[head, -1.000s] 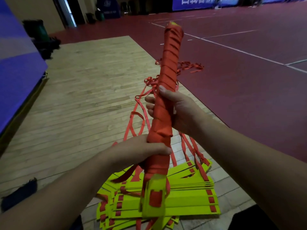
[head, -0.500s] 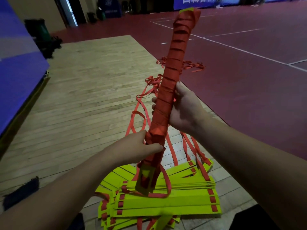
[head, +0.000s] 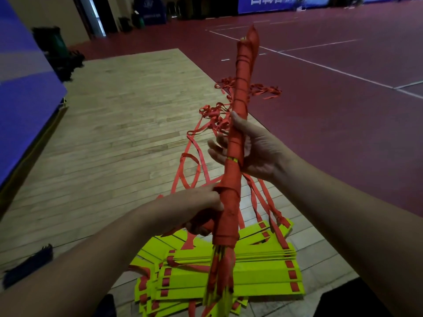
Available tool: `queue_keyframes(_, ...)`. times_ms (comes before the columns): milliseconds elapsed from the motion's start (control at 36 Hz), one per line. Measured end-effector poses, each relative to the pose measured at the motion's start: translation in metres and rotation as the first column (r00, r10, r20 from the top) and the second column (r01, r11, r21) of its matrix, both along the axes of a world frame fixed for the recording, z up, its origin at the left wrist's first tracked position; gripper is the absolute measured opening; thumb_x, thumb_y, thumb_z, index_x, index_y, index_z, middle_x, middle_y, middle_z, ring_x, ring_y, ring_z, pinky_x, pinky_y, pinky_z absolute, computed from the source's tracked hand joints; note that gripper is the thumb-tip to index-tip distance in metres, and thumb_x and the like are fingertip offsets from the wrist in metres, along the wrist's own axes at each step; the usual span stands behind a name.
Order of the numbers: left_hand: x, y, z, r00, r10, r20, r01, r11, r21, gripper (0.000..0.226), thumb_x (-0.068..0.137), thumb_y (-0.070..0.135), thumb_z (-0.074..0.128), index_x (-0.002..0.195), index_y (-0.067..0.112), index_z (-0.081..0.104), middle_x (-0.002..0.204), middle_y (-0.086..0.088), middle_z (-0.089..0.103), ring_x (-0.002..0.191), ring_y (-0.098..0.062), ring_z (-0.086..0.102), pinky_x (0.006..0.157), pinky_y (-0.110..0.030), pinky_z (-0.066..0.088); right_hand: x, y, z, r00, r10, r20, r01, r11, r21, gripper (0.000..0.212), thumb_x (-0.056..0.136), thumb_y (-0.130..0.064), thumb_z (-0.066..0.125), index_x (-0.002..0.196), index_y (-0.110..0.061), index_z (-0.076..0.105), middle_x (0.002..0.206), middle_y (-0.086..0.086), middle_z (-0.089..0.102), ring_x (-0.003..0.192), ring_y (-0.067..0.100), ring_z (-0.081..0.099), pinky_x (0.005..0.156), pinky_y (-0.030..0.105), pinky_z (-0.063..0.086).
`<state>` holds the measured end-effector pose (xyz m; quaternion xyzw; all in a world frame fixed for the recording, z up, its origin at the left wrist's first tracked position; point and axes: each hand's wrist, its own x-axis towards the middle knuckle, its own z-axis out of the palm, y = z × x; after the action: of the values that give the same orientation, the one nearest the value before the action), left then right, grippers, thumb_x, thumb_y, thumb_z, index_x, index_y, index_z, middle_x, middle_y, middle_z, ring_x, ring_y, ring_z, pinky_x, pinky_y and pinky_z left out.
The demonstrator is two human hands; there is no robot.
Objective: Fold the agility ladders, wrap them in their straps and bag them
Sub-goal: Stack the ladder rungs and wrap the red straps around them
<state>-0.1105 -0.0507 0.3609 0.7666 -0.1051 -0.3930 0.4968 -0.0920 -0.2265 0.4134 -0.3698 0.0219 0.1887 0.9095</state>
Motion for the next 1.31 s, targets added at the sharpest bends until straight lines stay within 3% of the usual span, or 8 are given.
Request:
queue_keyframes(250, -0.018, -0.004, 0.017, 0.994, -0.013, 0.112, 0.003, 0.996, 0.087, 0.018, 0.093, 0.002, 0.040, 0.092, 0.014, 0.052, 0.051, 0.002, 0.041, 0.033, -0.009, 0.032, 0.037, -0.015, 0.029, -0.003, 0.001, -0.005, 0.992, -0.108, 0.059, 0.118, 0.966, -0.228, 0.037, 0.095, -0.023, 0.067, 0.121, 0.000, 0.054, 0.085, 0.017, 0.070, 0.070, 0.023, 0.072, 0.060, 0.034, 0.063)
queue_keyframes(417, -0.020, -0.006, 0.014, 0.919, -0.175, 0.353, 0.089, 0.965, 0.247, 0.026, 0.096, 0.013, 0.048, 0.121, 0.014, 0.057, 0.046, 0.010, 0.046, 0.036, -0.007, 0.041, 0.043, -0.021, 0.037, -0.002, 0.005, -0.012, 0.965, -0.234, 0.118, 0.261, 0.900, -0.349, 0.049, 0.088, -0.012, 0.076, 0.129, -0.002, 0.051, 0.090, 0.021, 0.069, 0.082, 0.033, 0.070, 0.074, 0.047, 0.061)
queue_keyframes(611, -0.022, -0.005, 0.019, 0.943, -0.163, 0.291, 0.100, 0.971, 0.217, 0.050, 0.080, 0.046, 0.066, 0.117, 0.015, 0.054, 0.072, 0.002, 0.053, 0.046, -0.005, 0.046, 0.047, -0.024, 0.039, 0.004, 0.008, -0.010, 0.943, -0.319, 0.092, 0.331, 0.889, -0.317, 0.049, 0.085, -0.001, 0.076, 0.127, -0.001, 0.051, 0.079, 0.017, 0.061, 0.058, 0.024, 0.062, 0.060, 0.040, 0.061)
queue_keyframes(694, -0.024, -0.006, 0.018, 0.844, -0.319, 0.431, 0.089, 0.876, 0.474, 0.064, 0.076, 0.073, 0.063, 0.116, 0.025, 0.050, 0.095, 0.008, 0.064, 0.079, -0.005, 0.062, 0.070, -0.031, 0.053, 0.008, 0.012, -0.014, 0.898, -0.426, 0.108, 0.433, 0.818, -0.378, 0.046, 0.084, -0.001, 0.078, 0.121, -0.004, 0.052, 0.083, 0.018, 0.062, 0.053, 0.022, 0.059, 0.053, 0.035, 0.059)
queue_keyframes(806, -0.034, -0.013, 0.016, 0.716, -0.396, 0.575, -0.115, 0.746, 0.656, 0.059, 0.079, 0.077, 0.057, 0.107, 0.029, 0.037, 0.079, 0.015, 0.041, 0.079, -0.014, 0.050, 0.065, -0.030, 0.040, 0.015, 0.019, -0.022, 0.822, -0.540, 0.181, 0.549, 0.667, -0.503, 0.040, 0.086, -0.008, 0.079, 0.115, -0.010, 0.053, 0.090, 0.015, 0.067, 0.053, 0.020, 0.061, 0.050, 0.031, 0.057)
queue_keyframes(972, -0.025, -0.006, 0.018, 0.801, -0.251, 0.544, -0.107, 0.833, 0.542, 0.042, 0.083, 0.057, 0.065, 0.101, 0.022, 0.052, 0.081, 0.007, 0.059, 0.071, -0.009, 0.061, 0.069, -0.034, 0.056, 0.014, 0.021, -0.021, 0.882, -0.469, 0.048, 0.450, 0.808, -0.379, 0.034, 0.089, -0.019, 0.076, 0.110, -0.011, 0.051, 0.090, 0.014, 0.060, 0.066, 0.021, 0.058, 0.060, 0.034, 0.057)
queue_keyframes(1139, -0.032, -0.002, 0.024, 0.995, 0.066, 0.078, -0.060, 0.995, -0.078, 0.057, 0.056, 0.049, 0.074, 0.100, 0.016, 0.060, 0.087, -0.005, 0.066, 0.082, -0.023, 0.064, 0.081, -0.041, 0.052, -0.002, 0.015, -0.014, 0.993, -0.114, -0.008, 0.113, 0.992, -0.061, 0.025, 0.093, -0.035, 0.066, 0.089, -0.014, 0.053, 0.070, 0.003, 0.054, 0.055, 0.013, 0.052, 0.057, 0.026, 0.050)
queue_keyframes(1306, -0.029, 0.001, 0.026, 0.972, -0.208, 0.110, 0.203, 0.978, 0.055, 0.050, 0.078, 0.064, 0.072, 0.089, 0.017, 0.059, 0.073, -0.010, 0.060, 0.060, -0.024, 0.058, 0.059, -0.031, 0.049, -0.004, 0.027, -0.024, 0.991, -0.130, -0.021, 0.122, 0.964, -0.235, 0.025, 0.091, -0.026, 0.072, 0.096, -0.012, 0.052, 0.063, 0.003, 0.050, 0.045, 0.012, 0.051, 0.044, 0.023, 0.049)
